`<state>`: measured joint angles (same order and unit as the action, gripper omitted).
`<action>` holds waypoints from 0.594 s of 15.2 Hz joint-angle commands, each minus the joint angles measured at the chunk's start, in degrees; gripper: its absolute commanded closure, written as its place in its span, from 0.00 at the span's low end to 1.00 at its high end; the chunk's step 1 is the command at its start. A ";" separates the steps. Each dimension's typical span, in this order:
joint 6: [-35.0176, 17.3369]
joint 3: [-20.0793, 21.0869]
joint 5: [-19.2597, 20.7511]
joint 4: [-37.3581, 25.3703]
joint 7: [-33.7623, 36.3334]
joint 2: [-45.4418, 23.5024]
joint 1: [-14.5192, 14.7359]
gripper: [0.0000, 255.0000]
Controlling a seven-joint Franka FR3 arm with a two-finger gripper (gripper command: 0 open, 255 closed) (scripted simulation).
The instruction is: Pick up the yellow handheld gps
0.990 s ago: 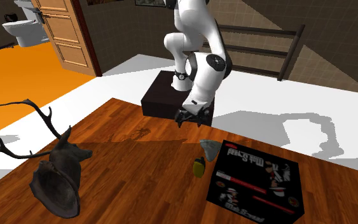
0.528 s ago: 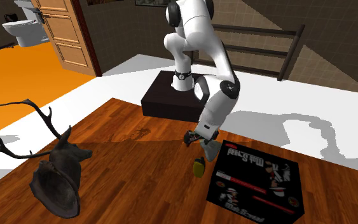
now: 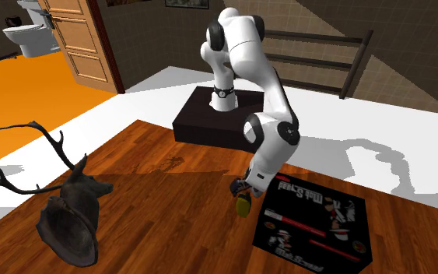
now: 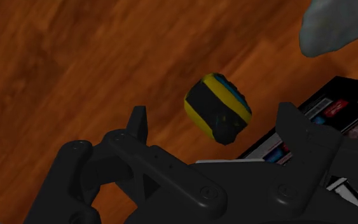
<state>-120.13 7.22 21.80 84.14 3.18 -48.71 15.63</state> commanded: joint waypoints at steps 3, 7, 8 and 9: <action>-2.11 -0.21 0.38 -0.73 0.60 -2.99 0.36 0.00; -1.87 -0.16 0.36 -1.48 0.74 -3.58 0.59 1.00; -1.40 -0.16 0.29 -2.30 0.55 -3.91 0.62 1.00; -1.57 -0.21 0.33 -2.37 0.52 -4.13 0.57 1.00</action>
<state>-120.66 6.64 22.27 81.93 3.60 -51.58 15.75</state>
